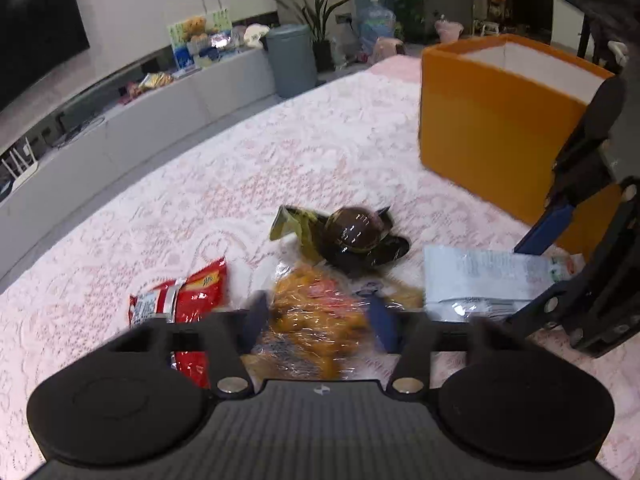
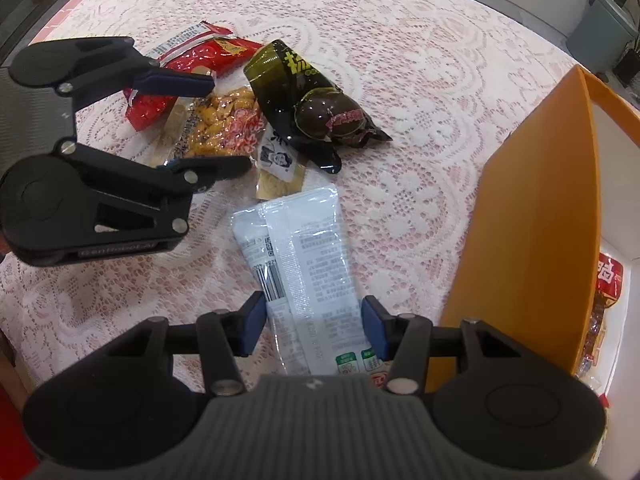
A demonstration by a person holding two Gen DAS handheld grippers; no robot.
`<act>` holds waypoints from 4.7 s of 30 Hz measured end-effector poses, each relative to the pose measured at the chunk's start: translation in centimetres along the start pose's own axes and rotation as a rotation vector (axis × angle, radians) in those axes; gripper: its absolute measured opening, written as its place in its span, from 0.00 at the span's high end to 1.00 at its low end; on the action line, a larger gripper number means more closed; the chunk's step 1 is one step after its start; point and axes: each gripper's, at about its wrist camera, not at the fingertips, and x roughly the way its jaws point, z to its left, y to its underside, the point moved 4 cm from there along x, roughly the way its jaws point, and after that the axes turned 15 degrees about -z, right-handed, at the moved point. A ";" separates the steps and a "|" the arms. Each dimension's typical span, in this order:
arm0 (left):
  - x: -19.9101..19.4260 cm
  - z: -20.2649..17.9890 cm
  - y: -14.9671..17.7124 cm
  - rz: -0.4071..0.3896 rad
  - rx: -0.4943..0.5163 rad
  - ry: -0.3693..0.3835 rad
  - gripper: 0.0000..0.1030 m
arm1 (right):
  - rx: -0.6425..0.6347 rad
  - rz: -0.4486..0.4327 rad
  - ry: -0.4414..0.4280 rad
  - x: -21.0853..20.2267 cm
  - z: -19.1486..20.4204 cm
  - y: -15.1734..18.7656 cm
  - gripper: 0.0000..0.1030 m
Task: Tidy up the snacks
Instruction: 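Lower the left tool onto the peanut pack and close while the right tool holds the white packet, then lift the peanut pack with the left tool while the right tool holds the white packet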
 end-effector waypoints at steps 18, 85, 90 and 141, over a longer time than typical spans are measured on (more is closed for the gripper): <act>-5.2 0.7 0.5 -0.028 -0.078 -0.074 0.89 | 0.030 -0.024 0.014 -0.4 0.4 -0.1 0.50; -4.2 1.2 3.2 0.253 -0.150 0.211 0.15 | 0.282 -0.132 -0.042 -0.8 -0.6 0.5 0.51; -5.3 0.6 3.9 0.277 -0.178 0.190 0.16 | 0.429 -0.183 -0.087 -1.8 0.2 2.7 0.51; -7.2 0.6 3.0 0.140 -0.368 -0.147 0.18 | 0.096 -0.293 0.114 -0.7 4.4 4.7 0.53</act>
